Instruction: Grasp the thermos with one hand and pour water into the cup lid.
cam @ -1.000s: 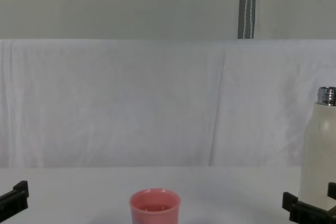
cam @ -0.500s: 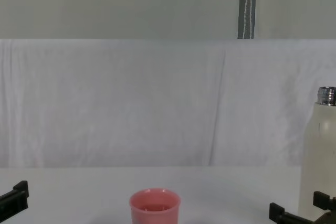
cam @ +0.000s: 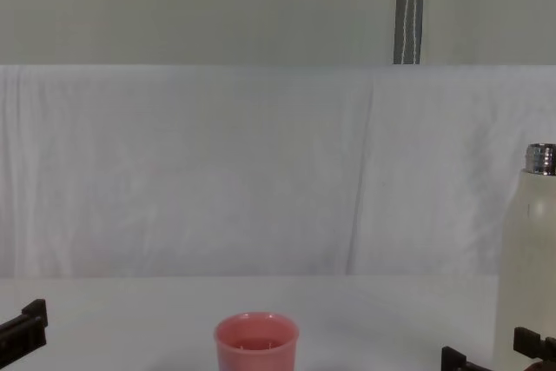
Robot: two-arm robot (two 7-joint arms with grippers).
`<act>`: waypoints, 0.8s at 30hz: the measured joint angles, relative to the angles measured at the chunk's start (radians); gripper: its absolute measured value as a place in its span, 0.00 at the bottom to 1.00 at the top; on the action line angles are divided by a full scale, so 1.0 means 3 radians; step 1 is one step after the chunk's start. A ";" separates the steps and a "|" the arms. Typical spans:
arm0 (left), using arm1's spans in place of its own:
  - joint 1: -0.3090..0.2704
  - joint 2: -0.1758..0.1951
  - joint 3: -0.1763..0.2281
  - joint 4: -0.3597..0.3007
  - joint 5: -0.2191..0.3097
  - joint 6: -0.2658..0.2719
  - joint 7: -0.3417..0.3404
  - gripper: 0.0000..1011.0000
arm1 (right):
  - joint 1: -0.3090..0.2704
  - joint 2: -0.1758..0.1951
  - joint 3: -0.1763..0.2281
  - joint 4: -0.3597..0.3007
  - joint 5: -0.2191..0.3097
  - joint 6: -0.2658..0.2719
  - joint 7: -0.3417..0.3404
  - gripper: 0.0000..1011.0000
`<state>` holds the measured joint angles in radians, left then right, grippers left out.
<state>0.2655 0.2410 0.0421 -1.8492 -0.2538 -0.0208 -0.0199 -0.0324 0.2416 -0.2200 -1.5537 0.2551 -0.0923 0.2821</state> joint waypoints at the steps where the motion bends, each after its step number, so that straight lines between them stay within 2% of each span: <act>1: 0.0000 0.0000 0.0000 0.0000 0.0000 0.0000 0.0000 0.99 | 0.0001 -0.0002 -0.0001 0.0004 0.0002 -0.0002 -0.0002 0.99; 24: 0.0000 0.0000 0.0000 0.0000 0.0000 0.0000 0.0000 0.99 | -0.0004 -0.0032 0.0013 0.0060 0.0042 -0.0035 -0.0030 0.99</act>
<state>0.2655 0.2410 0.0421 -1.8492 -0.2538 -0.0208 -0.0199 -0.0335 0.2322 -0.2162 -1.5356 0.2678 -0.1030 0.2731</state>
